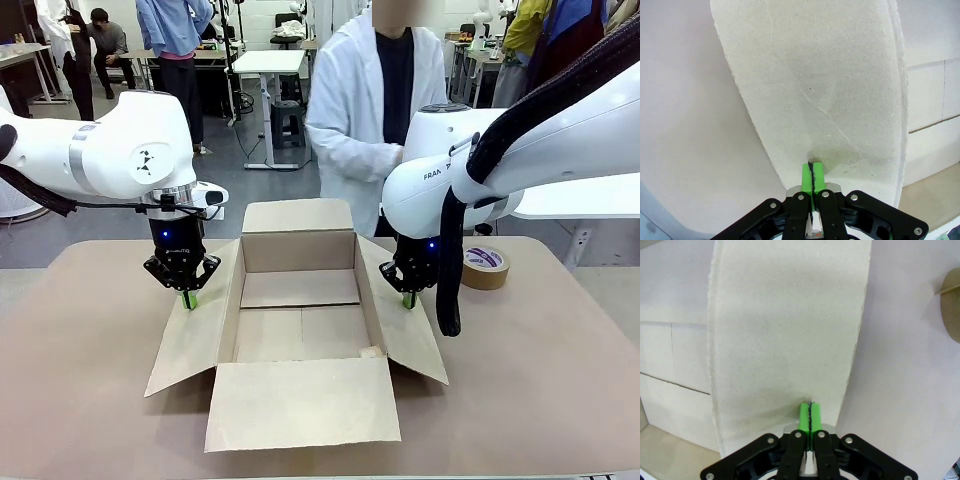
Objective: Wrap the clocks to prevent damage.
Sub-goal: Once the human has placed the objects inside and stepped back, release both hands from the side flaps of the Package Box.
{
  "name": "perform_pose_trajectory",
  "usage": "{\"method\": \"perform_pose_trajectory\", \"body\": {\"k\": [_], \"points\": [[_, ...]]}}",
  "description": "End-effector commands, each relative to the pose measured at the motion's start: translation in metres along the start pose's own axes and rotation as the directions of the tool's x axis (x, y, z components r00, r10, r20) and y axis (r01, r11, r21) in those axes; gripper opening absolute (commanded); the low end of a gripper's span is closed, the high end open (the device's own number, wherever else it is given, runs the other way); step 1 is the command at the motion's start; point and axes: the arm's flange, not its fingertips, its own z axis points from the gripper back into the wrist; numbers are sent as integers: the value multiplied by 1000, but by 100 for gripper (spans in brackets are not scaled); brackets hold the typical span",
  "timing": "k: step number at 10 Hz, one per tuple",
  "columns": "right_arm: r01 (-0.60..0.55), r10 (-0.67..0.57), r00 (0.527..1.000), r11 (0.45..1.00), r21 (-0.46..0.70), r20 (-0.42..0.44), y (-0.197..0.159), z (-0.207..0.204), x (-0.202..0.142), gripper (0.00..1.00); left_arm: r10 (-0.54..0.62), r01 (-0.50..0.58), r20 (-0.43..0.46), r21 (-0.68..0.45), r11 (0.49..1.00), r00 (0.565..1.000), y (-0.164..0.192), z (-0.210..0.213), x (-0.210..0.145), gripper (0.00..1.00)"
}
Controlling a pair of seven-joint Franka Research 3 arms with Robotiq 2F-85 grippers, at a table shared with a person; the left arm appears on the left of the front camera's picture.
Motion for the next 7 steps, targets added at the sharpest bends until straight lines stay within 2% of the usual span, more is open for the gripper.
{"method": "perform_pose_trajectory", "body": {"k": [1,7], "points": [[17,-17,1000,1000,-14,-6,2,-2,0,1,-3,3,3,9,1000,1000,1,0,-4,0],[17,-17,1000,1000,-14,-6,2,-2,0,1,-3,3,3,9,1000,1000,1,0,-4,0]]}}
